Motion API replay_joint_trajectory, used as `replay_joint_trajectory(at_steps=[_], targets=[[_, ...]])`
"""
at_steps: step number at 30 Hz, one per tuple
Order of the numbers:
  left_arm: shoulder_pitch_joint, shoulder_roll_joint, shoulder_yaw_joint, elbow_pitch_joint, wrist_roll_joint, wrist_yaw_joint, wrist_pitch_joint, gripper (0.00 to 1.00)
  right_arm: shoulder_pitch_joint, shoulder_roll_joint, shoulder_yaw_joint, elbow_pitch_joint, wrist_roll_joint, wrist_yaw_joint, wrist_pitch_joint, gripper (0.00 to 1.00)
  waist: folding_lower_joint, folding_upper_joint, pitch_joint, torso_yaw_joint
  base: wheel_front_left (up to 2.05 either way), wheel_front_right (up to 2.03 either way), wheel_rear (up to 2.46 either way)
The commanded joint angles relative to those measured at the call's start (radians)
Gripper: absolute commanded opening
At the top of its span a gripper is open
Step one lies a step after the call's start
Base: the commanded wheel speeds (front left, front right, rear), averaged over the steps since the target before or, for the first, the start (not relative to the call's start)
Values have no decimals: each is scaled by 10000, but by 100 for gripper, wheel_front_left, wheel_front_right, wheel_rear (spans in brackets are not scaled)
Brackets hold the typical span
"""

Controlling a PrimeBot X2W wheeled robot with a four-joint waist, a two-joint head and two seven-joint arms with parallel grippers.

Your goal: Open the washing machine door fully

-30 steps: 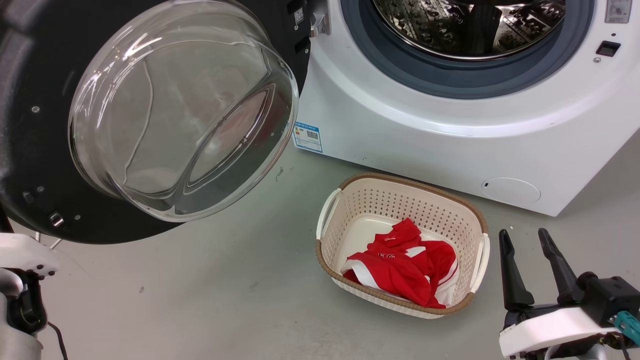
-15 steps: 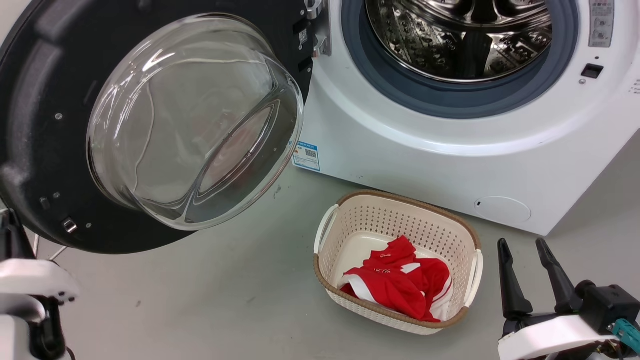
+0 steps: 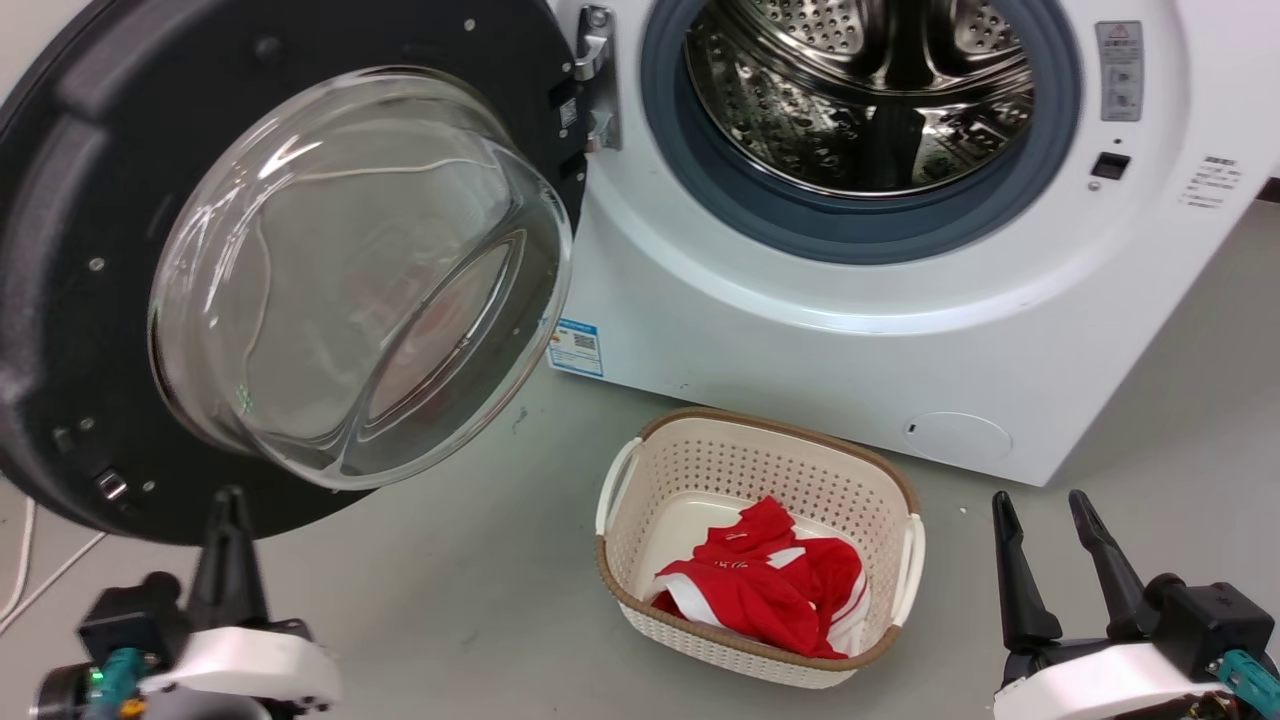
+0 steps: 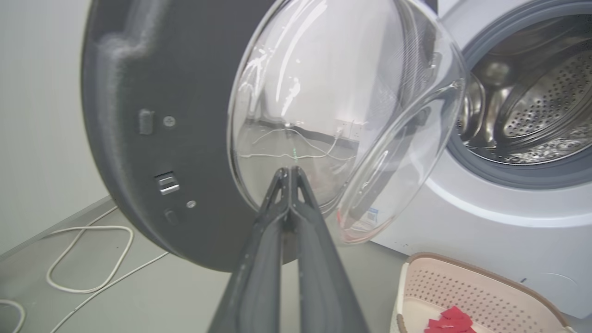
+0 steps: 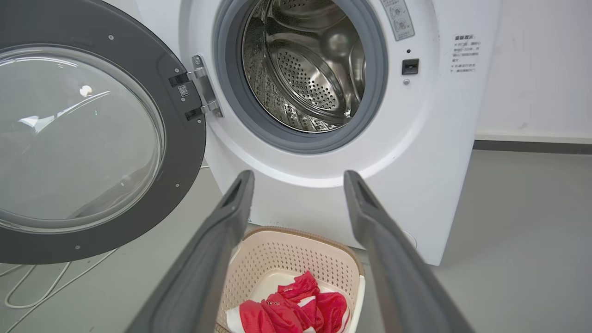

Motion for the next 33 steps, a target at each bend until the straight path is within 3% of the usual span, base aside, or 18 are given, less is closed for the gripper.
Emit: replay_joint_trajectory(at_steps=[1, 7, 13, 15, 16, 17, 18, 19, 33], targets=[[122, -154, -169, -141, 63, -78, -22, 0, 58, 20, 11, -5, -87, -3, -10, 100, 0, 0, -54, -199, 0, 0, 0], [199, -691, -834, -548, 540, -257, -22, 0, -52, 18, -6, -72, -356, -3, 43, 100, 0, 0, -113, -829, 0, 0, 0], [-67, -765, -1314, -754, 1186, -395, -22, 0, -29, 20, -35, -158, -537, -3, 125, 100, 0, 0, -108, -1405, 0, 0, 0], [-107, -719, -1424, -731, 1370, -417, -22, 33, -28, 18, -48, -197, -592, -3, 138, 100, 0, 0, -94, -1597, 0, 0, 0], [-162, -723, -1462, -752, 1429, -434, -22, 40, -30, 20, -64, -216, -626, -3, 146, 100, 0, 0, -91, -1688, 0, 0, 0], [-203, -704, -1499, -753, 1504, -442, -22, 60, -23, 18, -85, -228, -658, -3, 155, 100, 0, 0, -81, -1767, 0, 0, 0], [-233, -704, -1525, -755, 1545, -444, -22, 91, -17, 20, -98, -247, -670, -3, 163, 100, 0, 0, -74, -1844, 0, 0, 0], [-248, -701, -1549, -756, 1588, -454, -22, 100, -13, 20, -113, -265, -686, -3, 164, 100, 0, 0, -65, -1920, 0, 0, 0], [-172, -737, -1515, -714, 1675, -413, -22, 100, -34, 20, -131, -385, -859, -3, 200, 100, 0, 0, 21, -2524, 0, 0, 0]])
